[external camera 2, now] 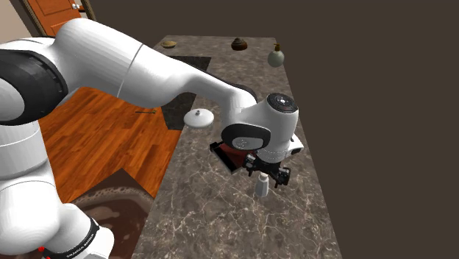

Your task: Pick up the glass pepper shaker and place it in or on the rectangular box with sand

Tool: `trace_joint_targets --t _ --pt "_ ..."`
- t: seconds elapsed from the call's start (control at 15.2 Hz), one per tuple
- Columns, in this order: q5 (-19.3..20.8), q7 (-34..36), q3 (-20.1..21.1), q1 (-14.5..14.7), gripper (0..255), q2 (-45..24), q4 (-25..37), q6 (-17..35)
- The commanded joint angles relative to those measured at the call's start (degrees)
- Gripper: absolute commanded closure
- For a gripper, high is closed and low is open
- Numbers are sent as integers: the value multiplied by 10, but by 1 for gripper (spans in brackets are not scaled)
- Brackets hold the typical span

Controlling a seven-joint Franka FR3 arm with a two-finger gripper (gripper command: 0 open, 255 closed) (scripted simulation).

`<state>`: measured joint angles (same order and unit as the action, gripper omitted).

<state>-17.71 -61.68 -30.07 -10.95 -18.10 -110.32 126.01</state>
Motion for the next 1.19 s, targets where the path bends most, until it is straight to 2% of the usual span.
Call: trace_joint_targets --t 0.0,0.59,1.12 --pt "0 0 0 0 255 0 0 0" --pt "0 0 0 0 255 0 0 0" --pt "25 20 -9 6 255 30 25 -50"
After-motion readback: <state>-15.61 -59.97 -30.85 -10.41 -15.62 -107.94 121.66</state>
